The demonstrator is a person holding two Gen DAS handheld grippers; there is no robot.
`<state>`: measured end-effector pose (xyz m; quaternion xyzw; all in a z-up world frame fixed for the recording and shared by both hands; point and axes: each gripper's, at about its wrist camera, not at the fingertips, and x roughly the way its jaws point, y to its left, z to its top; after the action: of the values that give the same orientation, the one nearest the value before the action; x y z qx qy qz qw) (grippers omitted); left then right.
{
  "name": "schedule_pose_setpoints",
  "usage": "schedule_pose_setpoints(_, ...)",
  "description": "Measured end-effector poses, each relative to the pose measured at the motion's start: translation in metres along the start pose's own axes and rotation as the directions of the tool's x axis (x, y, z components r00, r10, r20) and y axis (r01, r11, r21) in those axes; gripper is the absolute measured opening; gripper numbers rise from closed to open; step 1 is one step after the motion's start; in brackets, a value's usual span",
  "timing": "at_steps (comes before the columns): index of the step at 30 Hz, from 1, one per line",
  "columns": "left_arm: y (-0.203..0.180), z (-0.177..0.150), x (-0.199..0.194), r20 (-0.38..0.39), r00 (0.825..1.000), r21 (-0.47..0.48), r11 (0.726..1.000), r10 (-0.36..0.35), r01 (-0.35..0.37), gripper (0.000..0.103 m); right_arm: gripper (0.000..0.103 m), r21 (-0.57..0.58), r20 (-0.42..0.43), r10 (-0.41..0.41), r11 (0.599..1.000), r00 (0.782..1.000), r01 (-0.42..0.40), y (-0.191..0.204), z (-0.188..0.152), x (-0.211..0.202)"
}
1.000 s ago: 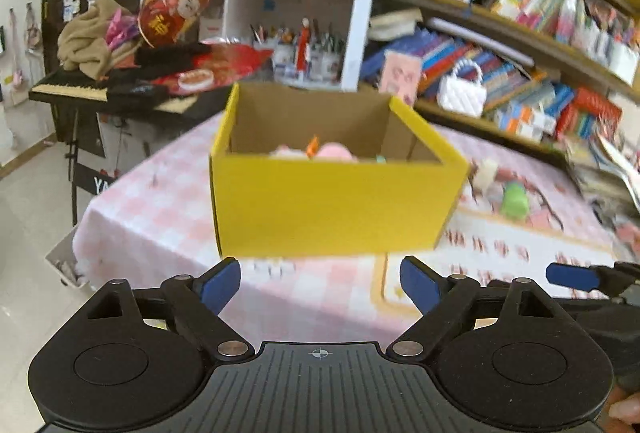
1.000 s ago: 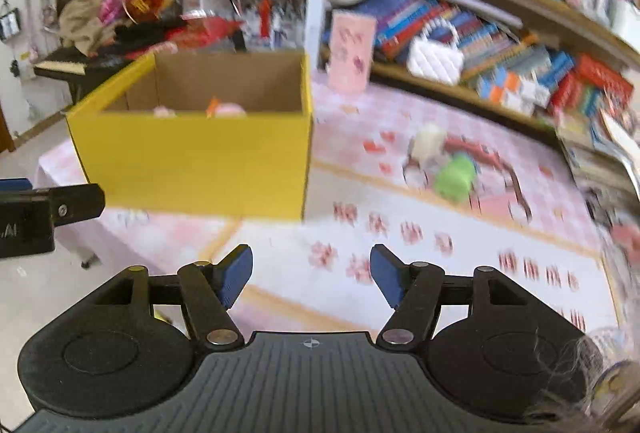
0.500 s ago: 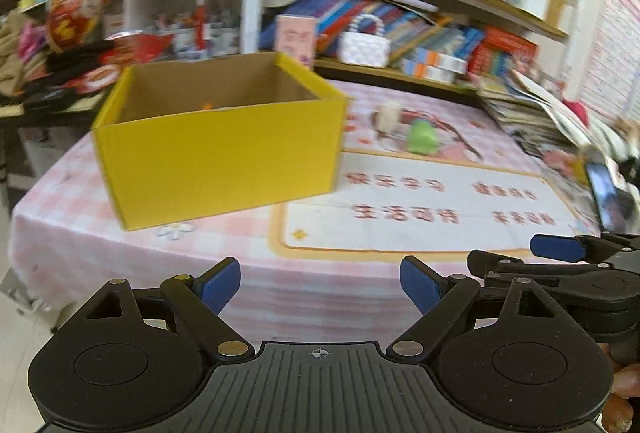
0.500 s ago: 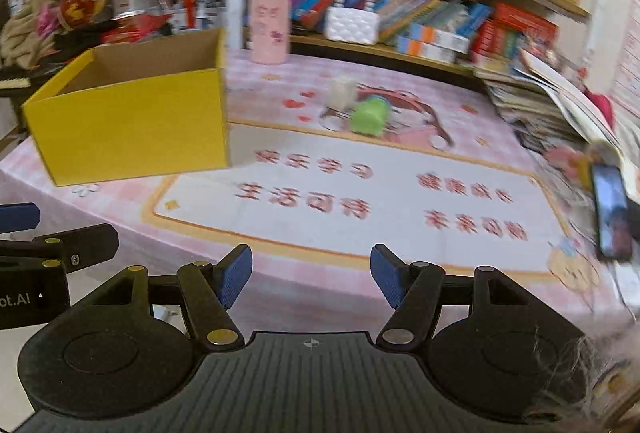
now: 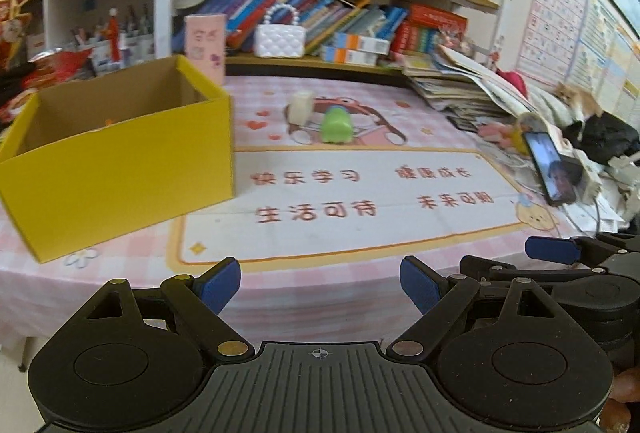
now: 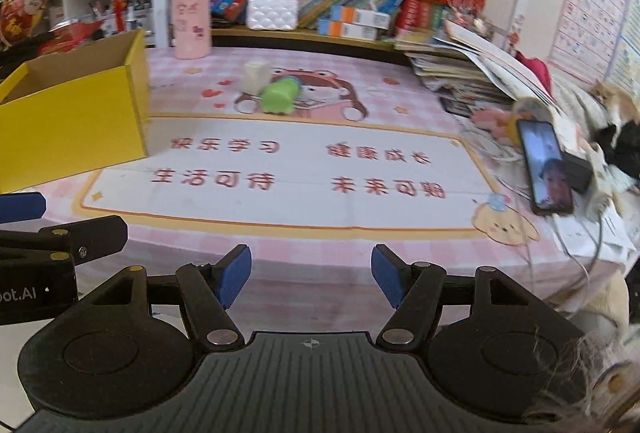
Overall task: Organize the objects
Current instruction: 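Withdraw both open tools from the box toward the green toy and white cube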
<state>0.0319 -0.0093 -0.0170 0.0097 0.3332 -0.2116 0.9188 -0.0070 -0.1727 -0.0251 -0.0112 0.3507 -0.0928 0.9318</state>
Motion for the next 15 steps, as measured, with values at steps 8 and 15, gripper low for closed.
schedule_pose_setpoints(8, -0.018, 0.002, 0.013, -0.03, 0.999, 0.028, 0.999, -0.016, 0.016, 0.089, 0.065, 0.059, -0.041, -0.015, 0.998, 0.999, 0.017, -0.023, -0.005, 0.009)
schedule_pose_setpoints(15, -0.024, 0.008, 0.024, -0.036, 0.999, 0.028, 1.0, 0.008, -0.007, 0.089, 0.065, 0.065, -0.051, 0.011, 0.998, 0.999, -0.008, -0.032, 0.002, 0.022)
